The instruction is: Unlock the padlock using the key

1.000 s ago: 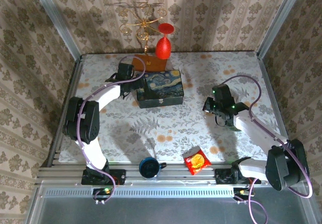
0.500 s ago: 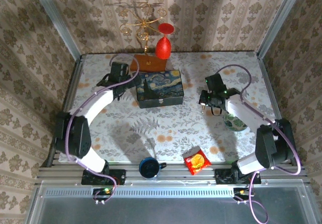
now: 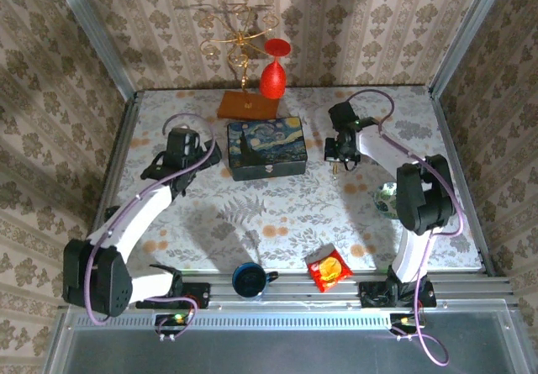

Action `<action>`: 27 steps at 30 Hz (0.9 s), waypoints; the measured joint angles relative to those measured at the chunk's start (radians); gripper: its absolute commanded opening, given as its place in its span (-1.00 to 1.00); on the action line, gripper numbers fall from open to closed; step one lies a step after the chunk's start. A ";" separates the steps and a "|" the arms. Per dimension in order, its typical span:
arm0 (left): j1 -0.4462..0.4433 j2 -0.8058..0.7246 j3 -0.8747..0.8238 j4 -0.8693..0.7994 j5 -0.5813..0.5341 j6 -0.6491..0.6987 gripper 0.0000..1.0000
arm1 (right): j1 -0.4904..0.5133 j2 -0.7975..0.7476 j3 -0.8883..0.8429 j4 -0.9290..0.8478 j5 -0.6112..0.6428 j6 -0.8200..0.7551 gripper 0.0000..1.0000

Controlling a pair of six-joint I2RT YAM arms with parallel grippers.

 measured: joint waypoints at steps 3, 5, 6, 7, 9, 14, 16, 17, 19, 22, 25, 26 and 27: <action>0.006 -0.059 -0.032 -0.007 -0.010 -0.003 1.00 | -0.010 0.064 0.063 -0.047 -0.022 -0.029 -1.00; 0.013 -0.091 -0.055 -0.010 -0.014 -0.009 1.00 | -0.015 0.101 0.099 -0.075 -0.031 -0.046 -1.00; 0.015 -0.103 -0.062 -0.014 -0.016 -0.011 1.00 | -0.018 0.119 0.116 -0.088 -0.035 -0.052 -1.00; 0.019 -0.113 -0.070 -0.015 -0.018 -0.015 1.00 | -0.019 0.132 0.129 -0.099 -0.035 -0.056 -1.00; 0.021 -0.129 -0.083 -0.015 -0.023 -0.018 1.00 | -0.023 0.161 0.159 -0.126 -0.034 -0.069 -1.00; 0.032 -0.141 -0.095 -0.022 -0.027 -0.023 1.00 | -0.034 0.214 0.211 -0.164 -0.023 -0.080 -0.90; 0.035 -0.141 -0.097 -0.022 -0.029 -0.023 1.00 | -0.043 0.232 0.219 -0.166 -0.021 -0.084 -0.81; 0.038 -0.141 -0.099 -0.022 -0.029 -0.023 1.00 | -0.048 0.238 0.223 -0.170 -0.020 -0.086 -0.75; 0.039 -0.142 -0.104 -0.022 -0.029 -0.023 1.00 | -0.062 0.244 0.226 -0.177 -0.020 -0.093 -0.67; 0.041 -0.146 -0.109 -0.022 -0.029 -0.023 1.00 | -0.086 0.252 0.226 -0.176 -0.020 -0.100 -0.47; 0.047 -0.148 -0.109 -0.022 -0.029 -0.023 1.00 | -0.109 0.258 0.225 -0.175 -0.021 -0.104 -0.42; 0.049 -0.148 -0.109 -0.022 -0.029 -0.023 1.00 | -0.115 0.257 0.222 -0.175 -0.021 -0.104 -0.40; 0.052 -0.148 -0.109 -0.022 -0.029 -0.023 1.00 | -0.118 0.257 0.220 -0.174 -0.022 -0.104 -0.40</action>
